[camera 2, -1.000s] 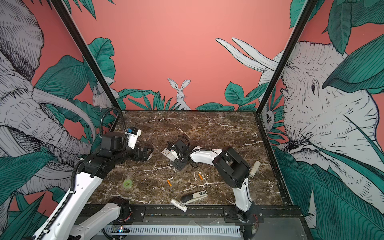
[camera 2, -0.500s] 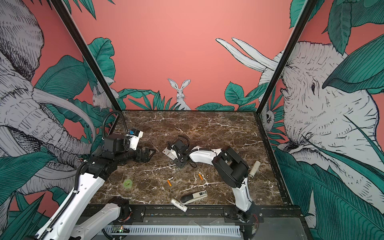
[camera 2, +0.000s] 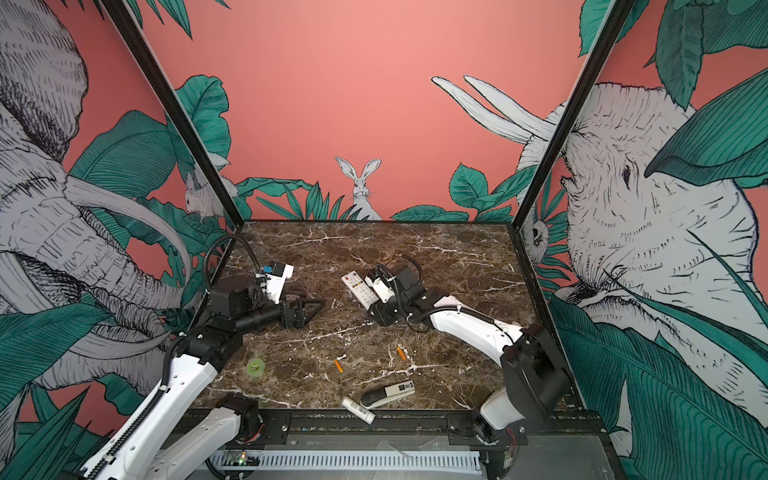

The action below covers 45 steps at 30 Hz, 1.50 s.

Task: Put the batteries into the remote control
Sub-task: 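Lift the white remote with the right gripper toward the left gripper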

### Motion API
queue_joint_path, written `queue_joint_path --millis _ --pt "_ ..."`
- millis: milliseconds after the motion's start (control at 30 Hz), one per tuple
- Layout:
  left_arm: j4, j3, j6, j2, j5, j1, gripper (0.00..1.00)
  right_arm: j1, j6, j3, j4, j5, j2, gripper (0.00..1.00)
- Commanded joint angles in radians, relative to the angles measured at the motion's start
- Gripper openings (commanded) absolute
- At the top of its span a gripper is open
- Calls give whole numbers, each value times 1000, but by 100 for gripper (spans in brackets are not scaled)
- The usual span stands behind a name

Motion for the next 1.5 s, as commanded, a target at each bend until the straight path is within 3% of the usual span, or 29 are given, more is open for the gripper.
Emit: queue_joint_path --millis 0,200,367,600,700,800,1033,1233,1467 --pt "148 -1 -47 7 77 -33 100 3 53 24 -85 -73 -70 42" --pt "199 21 -27 102 65 -80 100 4 140 61 -248 -68 -173 42" --pt "226 45 -28 174 94 -88 100 6 273 31 -221 -120 -214 42" --pt "359 -43 -61 166 103 -89 100 6 129 33 -112 -153 -120 40" --pt "418 -71 -91 164 112 -89 100 6 122 -92 59 -155 -167 40" --pt "438 -85 -103 170 115 -90 100 0 162 -171 200 -162 -190 41" --pt "500 -88 -122 194 145 -91 100 2 306 -175 395 -329 -143 40" --pt "500 -82 -113 184 118 -91 100 3 302 -155 392 -377 -159 40" --pt "585 -43 -133 224 215 -90 100 4 338 -162 505 -489 -204 40"
